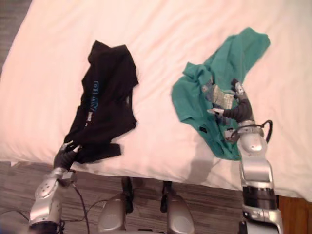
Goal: Tidy the bed and pick cloth on bed and put in laundry
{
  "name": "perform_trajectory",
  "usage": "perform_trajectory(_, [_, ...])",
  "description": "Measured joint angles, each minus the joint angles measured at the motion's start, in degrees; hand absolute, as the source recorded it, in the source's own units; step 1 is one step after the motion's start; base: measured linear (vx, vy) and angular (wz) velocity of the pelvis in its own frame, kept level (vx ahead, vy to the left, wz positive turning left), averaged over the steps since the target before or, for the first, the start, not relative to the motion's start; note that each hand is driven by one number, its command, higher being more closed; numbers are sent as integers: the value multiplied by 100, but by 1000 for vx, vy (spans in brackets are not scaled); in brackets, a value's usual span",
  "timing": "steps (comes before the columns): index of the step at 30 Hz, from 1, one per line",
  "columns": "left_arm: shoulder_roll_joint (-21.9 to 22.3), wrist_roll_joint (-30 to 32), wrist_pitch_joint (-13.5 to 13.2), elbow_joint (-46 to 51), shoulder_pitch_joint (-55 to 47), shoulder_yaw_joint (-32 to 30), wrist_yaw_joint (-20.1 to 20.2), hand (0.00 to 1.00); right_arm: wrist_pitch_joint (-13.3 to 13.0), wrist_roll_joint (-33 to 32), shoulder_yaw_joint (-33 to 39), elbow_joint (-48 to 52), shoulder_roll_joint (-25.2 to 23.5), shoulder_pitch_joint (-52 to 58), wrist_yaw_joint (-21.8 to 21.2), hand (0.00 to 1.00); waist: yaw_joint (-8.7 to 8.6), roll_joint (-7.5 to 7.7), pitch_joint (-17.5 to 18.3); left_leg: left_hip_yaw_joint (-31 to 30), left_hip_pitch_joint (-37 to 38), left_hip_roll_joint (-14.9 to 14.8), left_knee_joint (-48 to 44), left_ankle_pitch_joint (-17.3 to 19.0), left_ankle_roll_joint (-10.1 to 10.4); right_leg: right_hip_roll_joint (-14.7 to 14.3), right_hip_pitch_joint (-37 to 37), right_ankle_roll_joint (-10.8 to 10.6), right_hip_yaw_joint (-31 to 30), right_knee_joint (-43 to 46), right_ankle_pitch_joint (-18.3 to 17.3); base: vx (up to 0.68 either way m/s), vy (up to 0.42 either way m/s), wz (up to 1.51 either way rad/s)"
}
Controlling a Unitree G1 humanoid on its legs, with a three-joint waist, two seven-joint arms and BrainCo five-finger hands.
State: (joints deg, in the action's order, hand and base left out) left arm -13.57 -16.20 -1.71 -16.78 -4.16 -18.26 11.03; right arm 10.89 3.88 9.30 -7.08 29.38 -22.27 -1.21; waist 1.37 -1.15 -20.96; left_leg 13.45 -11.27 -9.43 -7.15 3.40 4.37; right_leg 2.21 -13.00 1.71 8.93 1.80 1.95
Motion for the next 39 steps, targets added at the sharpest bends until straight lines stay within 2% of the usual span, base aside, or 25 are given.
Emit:
perform_trajectory(4, [-432,439,84,-1647,19,-297,-36,100,9,-15,-132,-1094,152,-845,-5,0,50,117,-245,-5,-229,84,-1,2,-47,91,-183,-125,-25,-132,133,-112,61,-2])
perform_trajectory(6, [-510,514,162,-2432,83,-304,-57,100,-13,80,-315,-1835,533,-1351,-82,0,138,150,-299,-25,-571,154,1,-61,-125,135,-511,-154,-26,-142,239,-120,41,8])
perform_trajectory(7, [-505,507,146,-2642,108,-264,-45,100,-32,319,-380,-2165,643,-1679,-73,100,154,137,-372,-44,-720,195,6,-117,-157,192,-641,-189,-19,-145,297,-112,52,15])
perform_trajectory(9, [-504,490,85,-2804,158,-205,-23,100,-31,786,-408,-2522,735,-2033,-76,100,184,115,-435,-97,-869,259,5,-192,-192,229,-764,-215,-16,-166,377,-70,42,11])
perform_trajectory(11, [-503,434,-209,-2877,334,-190,-16,100,14,1682,-409,-2775,888,-2298,-180,100,184,103,-437,-147,-1171,326,3,-268,-247,337,-1007,-242,57,-182,471,-76,62,19])
perform_trajectory(12, [-499,433,-308,-2877,388,-182,-21,100,17,1921,-401,-2770,959,-2330,-242,100,185,103,-437,-148,-1240,336,5,-283,-251,362,-1067,-237,115,-180,477,-97,58,24])
perform_trajectory(13, [-490,436,-471,-2885,485,-141,-45,100,18,2464,-341,-2764,1045,-2368,-389,100,197,100,-439,-169,-1377,348,6,-324,-238,391,-1176,-232,157,-176,491,-83,34,18])
perform_trajectory(15, [-421,436,-686,-2871,589,14,-215,100,50,3142,-317,-2765,1048,-2388,-467,100,233,109,-435,-241,-1459,352,67,-401,-199,400,-1249,-223,291,-146,493,-61,8,19])
perform_trajectory(18, [-73,446,-870,-2820,615,159,-473,100,231,3751,-337,-2764,995,-2388,-592,100,278,151,-412,-295,-1409,319,209,-516,-124,375,-1248,-145,424,-73,438,-20,-27,19])
perform_trajectory(21, [331,450,-853,-2724,629,309,-758,100,194,4002,-404,-2761,869,-2284,-611,100,304,251,-350,-203,-1295,252,316,-575,-74,321,-1204,-109,429,-82,420,15,-45,-5])
perform_trajectory(23, [661,451,-816,-2517,664,454,-1014,100,-4,3506,-405,-2755,866,-1877,-505,100,428,293,-326,-156,-1001,206,433,-584,-21,267,-944,-68,431,-157,408,75,-42,-8])
perform_trajectory(24, [875,475,-758,-2377,649,556,-1175,100,-291,2695,-406,-2745,845,-1358,-368,100,461,322,-307,-113,-637,168,579,-605,31,225,-630,-3,475,-189,352,116,-38,-1])
perform_trajectory(25, [927,508,-758,-2324,610,588,-1246,100,-431,2328,-406,-2740,786,-1131,-304,100,458,344,-282,-93,-505,151,623,-603,37,209,-519,16,500,-183,311,148,-41,3])
perform_trajectory(27, [952,691,-740,-2163,467,749,-1433,100,-1069,797,-406,-2664,346,-191,-61,100,293,485,-176,181,-226,44,476,-505,132,203,-157,39,625,-98,121,130,-22,18])
perform_trajectory(28, [953,710,-738,-2127,443,794,-1483,100,-1238,396,-406,-2612,231,55,-55,100,238,496,-169,271,-206,7,351,-443,120,214,-75,34,682,-38,61,117,-3,30])
perform_trajectory(29, [955,790,-725,-2106,399,905,-1561,100,-1518,-248,-406,-2511,-11,559,-56,100,173,504,-121,474,-180,-65,47,-316,57,246,45,13,758,146,-112,76,10,28])
perform_trajectory(30, [956,812,-723,-2107,367,943,-1605,100,-1651,-574,-408,-2500,-163,769,-56,100,125,517,-82,517,-186,-72,-116,-291,47,286,87,-11,799,276,-223,96,26,46])
perform_trajectory(31, [973,839,-729,-2111,283,1047,-1656,100,-1940,-1255,-413,-2532,-476,1223,-59,100,37,554,27,524,-183,-44,-400,-283,52,408,197,-62,912,530,-463,95,28,65])
perform_trajectory(32, [998,841,-773,-2108,119,1196,-1723,100,-2147,-1632,-432,-2559,-731,1639,-74,100,-47,547,226,526,-181,-22,-550,-283,54,490,295,-71,1040,695,-637,134,13,68])
perform_trajectory(35, [1029,831,-939,-2182,-330,1527,-1854,100,-2637,-2059,-570,-2733,-1241,2304,-94,100,-115,405,729,527,56,41,-268,-392,80,565,539,-42,1296,711,-796,105,-28,45])
perform_trajectory(36, [1028,837,-987,-2209,-405,1554,-1851,100,-2710,-2065,-570,-2785,-1327,2350,-89,100,-153,371,776,588,154,42,-193,-363,79,582,618,-31,1364,692,-803,91,-4,38])
perform_trajectory(37, [1124,847,-1058,-2307,-514,1599,-1845,100,-2818,-2063,-570,-2833,-1367,2449,-80,100,-219,264,845,1041,320,-102,-399,-120,81,594,815,-9,1467,696,-820,83,37,34])
perform_trajectory(38, [1233,858,-1113,-2354,-608,1668,-1838,100,-2862,-2055,-573,-2912,-1371,2536,-74,100,-258,191,895,1395,609,-209,-426,-26,119,614,1039,-26,1559,640,-820,98,47,34])
perform_trajectory(39, [1285,873,-1160,-2365,-650,1719,-1828,100,-2890,-2054,-573,-2958,-1364,2574,-60,100,-284,164,917,1480,770,-235,-295,-62,111,614,1142,-69,1588,605,-816,70,60,30])
